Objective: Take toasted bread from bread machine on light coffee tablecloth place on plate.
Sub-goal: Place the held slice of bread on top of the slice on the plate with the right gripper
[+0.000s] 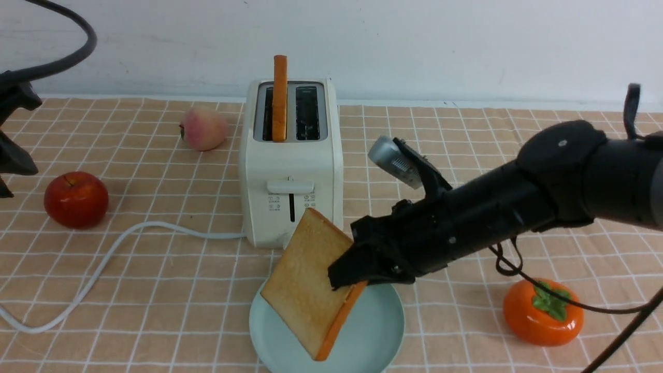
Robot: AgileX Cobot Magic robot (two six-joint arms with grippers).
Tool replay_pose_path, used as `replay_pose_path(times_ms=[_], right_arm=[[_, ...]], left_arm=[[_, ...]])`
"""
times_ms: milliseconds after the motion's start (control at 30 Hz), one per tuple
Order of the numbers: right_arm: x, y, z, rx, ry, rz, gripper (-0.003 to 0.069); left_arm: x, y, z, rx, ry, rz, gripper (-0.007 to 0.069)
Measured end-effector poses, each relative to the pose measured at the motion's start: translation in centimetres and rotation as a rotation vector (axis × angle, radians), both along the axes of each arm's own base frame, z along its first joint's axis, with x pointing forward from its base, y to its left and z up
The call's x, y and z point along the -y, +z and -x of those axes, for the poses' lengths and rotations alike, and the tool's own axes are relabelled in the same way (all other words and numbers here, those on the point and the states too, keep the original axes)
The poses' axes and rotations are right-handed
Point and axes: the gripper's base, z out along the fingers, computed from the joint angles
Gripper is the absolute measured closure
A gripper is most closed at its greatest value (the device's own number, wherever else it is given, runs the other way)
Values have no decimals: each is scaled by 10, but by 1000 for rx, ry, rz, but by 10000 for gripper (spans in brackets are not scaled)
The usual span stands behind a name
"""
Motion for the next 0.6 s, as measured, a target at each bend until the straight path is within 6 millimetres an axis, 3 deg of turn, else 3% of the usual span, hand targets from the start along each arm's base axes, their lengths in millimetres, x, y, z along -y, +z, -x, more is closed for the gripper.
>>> replay_pose_path(times_ms=[67, 133, 200, 233, 267, 300, 400, 500, 600], right_arm=[[-1, -7, -3, 8, 6, 13, 490], [0, -14, -4, 19, 29, 51, 371], [2, -16, -3, 36, 48, 82, 301], [4, -19, -4, 61, 64, 121, 204], [5, -19, -4, 69, 69, 133, 193], [8, -22, -5, 101, 88, 184, 91], [12, -23, -7, 134, 122, 266, 1], [15, -15, -12, 150, 146, 339, -14], [22, 10, -23, 172, 132, 485, 15]], left_arm=[[0, 0, 0, 0, 0, 0, 386], [0, 0, 0, 0, 0, 0, 386], [0, 0, 0, 0, 0, 0, 386], [0, 0, 0, 0, 0, 0, 386], [0, 0, 0, 0, 0, 0, 386], [0, 0, 0, 0, 0, 0, 386], [0, 0, 0, 0, 0, 0, 386], [0, 0, 0, 0, 0, 0, 386], [0, 0, 0, 0, -3, -3, 386]])
